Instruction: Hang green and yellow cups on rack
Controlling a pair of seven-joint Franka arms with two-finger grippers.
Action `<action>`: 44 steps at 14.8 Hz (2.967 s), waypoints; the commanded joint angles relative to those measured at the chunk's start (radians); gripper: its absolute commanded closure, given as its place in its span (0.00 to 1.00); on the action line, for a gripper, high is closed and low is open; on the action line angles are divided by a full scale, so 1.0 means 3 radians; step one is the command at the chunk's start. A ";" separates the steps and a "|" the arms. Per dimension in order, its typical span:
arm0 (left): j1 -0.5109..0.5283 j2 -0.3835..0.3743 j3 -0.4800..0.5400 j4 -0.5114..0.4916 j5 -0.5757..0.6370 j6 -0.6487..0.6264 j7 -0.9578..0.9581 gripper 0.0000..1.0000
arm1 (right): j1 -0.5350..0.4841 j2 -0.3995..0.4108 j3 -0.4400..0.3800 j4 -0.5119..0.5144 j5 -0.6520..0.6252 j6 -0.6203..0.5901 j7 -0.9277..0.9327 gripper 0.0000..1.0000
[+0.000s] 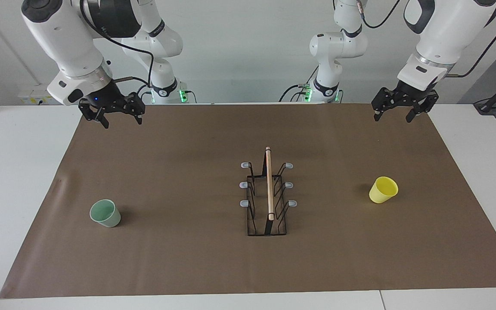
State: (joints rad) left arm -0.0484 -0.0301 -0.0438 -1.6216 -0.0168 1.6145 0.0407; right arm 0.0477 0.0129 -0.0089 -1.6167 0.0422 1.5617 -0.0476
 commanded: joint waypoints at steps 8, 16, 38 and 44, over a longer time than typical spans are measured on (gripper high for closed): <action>0.0033 0.0003 0.0059 -0.0199 -0.0123 0.0320 -0.0247 0.00 | -0.0041 0.0008 0.0045 0.0010 -0.0028 -0.0026 0.0046 0.00; 0.0258 0.0387 0.0105 -0.0163 -0.0465 0.0474 -0.1352 0.00 | -0.0042 0.0008 0.0045 0.0010 -0.0028 -0.0026 0.0046 0.00; 0.1408 0.0413 0.0110 -0.0458 -0.1548 0.0217 -0.2646 0.00 | -0.0154 -0.0023 0.0009 -0.0092 -0.0094 0.0280 -0.0826 0.00; 0.1674 0.0305 0.0110 -0.1062 -0.1983 0.0759 -0.2819 0.00 | -0.0016 0.0090 0.0019 -0.0378 -0.0952 0.0924 -0.1920 0.00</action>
State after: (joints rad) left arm 0.4225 0.1020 -0.0003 -1.8512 -0.5610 1.7759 -0.7602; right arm 0.0297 0.0418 -0.0090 -1.6828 -0.1588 1.7667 -0.4951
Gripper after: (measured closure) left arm 0.000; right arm 0.000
